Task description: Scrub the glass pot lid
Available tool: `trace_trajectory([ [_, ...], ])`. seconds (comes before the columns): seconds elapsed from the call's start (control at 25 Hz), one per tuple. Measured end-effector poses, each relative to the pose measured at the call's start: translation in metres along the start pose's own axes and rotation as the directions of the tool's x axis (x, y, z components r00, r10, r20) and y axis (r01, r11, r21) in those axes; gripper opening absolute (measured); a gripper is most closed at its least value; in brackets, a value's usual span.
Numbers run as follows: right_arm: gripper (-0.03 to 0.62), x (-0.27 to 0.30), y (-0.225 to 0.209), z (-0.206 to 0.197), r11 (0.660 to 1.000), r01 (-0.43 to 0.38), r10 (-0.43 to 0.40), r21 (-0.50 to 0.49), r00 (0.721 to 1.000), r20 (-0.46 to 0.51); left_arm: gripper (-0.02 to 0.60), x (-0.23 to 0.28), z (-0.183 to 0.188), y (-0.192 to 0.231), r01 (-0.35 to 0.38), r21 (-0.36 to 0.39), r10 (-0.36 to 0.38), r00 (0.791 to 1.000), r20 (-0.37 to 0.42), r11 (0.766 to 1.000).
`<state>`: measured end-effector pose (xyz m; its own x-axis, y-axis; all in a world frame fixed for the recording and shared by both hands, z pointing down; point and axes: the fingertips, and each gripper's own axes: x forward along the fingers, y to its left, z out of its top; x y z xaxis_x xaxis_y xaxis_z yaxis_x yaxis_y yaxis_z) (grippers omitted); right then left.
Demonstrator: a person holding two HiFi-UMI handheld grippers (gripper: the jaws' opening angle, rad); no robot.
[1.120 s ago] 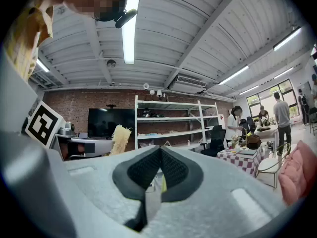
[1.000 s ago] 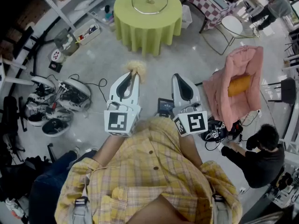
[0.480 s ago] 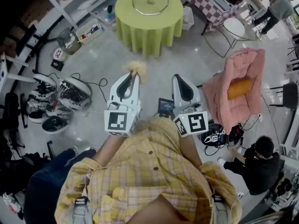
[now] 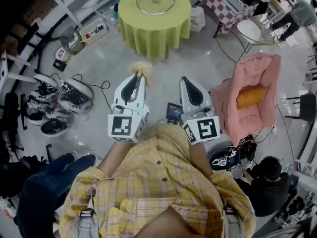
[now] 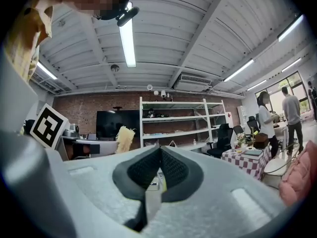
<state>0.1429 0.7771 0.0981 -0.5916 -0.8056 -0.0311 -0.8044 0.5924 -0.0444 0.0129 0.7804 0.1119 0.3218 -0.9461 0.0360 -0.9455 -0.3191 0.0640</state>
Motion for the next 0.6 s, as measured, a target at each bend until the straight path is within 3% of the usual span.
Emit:
trace_trajectory([
  [0.32, -0.003, 0.013, -0.017, -0.009, 1.000, -0.014, 0.015, 0.021, 1.000, -0.009, 0.041, 0.013, -0.002, 0.009, -0.037, -0.013, 0.037, 0.999, -0.017, 0.999],
  [0.6, -0.003, 0.058, -0.043, -0.027, 0.999, -0.009, 0.010, 0.032, 0.999, -0.035, 0.041, 0.062, -0.022, 0.031, -0.035, -0.021, 0.034, 0.999, -0.035, 0.999],
])
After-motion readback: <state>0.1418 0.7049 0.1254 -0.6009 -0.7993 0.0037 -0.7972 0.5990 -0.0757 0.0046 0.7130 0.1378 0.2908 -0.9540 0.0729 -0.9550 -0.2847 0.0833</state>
